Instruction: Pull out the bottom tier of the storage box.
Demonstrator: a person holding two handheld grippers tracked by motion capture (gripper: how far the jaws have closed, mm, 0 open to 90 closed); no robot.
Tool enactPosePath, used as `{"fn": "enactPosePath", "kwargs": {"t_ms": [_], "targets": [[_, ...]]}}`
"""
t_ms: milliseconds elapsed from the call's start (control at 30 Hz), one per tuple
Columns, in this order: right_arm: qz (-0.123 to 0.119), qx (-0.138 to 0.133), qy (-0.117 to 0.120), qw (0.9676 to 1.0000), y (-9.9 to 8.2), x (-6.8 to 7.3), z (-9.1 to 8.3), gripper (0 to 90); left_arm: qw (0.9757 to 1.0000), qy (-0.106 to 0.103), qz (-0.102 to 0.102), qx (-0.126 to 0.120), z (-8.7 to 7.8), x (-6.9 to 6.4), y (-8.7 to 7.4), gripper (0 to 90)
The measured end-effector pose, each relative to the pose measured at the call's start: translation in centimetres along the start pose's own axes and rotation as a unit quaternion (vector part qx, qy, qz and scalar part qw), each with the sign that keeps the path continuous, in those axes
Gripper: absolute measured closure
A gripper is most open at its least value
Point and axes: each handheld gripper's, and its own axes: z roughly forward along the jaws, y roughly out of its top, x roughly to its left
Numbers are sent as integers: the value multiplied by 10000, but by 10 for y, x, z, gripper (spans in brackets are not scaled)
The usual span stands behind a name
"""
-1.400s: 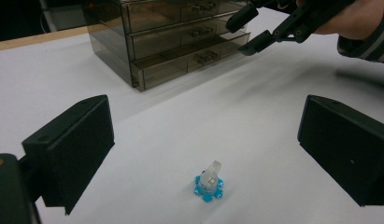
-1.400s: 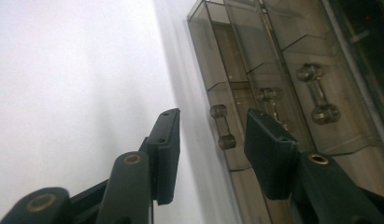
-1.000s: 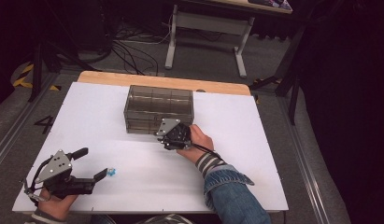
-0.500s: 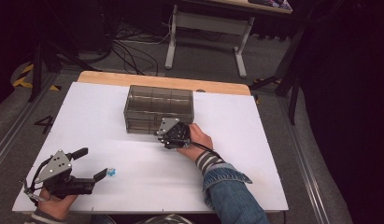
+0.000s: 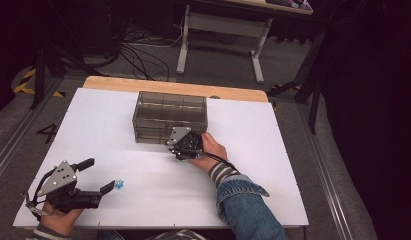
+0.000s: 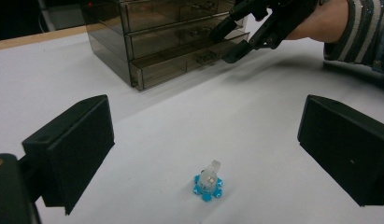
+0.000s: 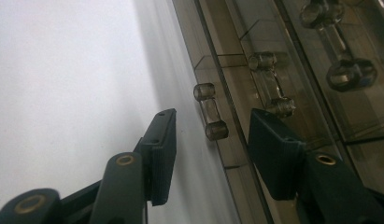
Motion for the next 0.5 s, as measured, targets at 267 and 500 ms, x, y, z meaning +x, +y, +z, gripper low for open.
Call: {"fn": "enactPosePath", "kwargs": {"t_ms": [267,500], "targets": [[81,23,75,9999,1,2,-3,552,10000,-7,-8,-8,0,0,0,43],[-7,46,158,9999,2,4,-5,556,10000,-1,-2,-4,0,0,0,43]]}}
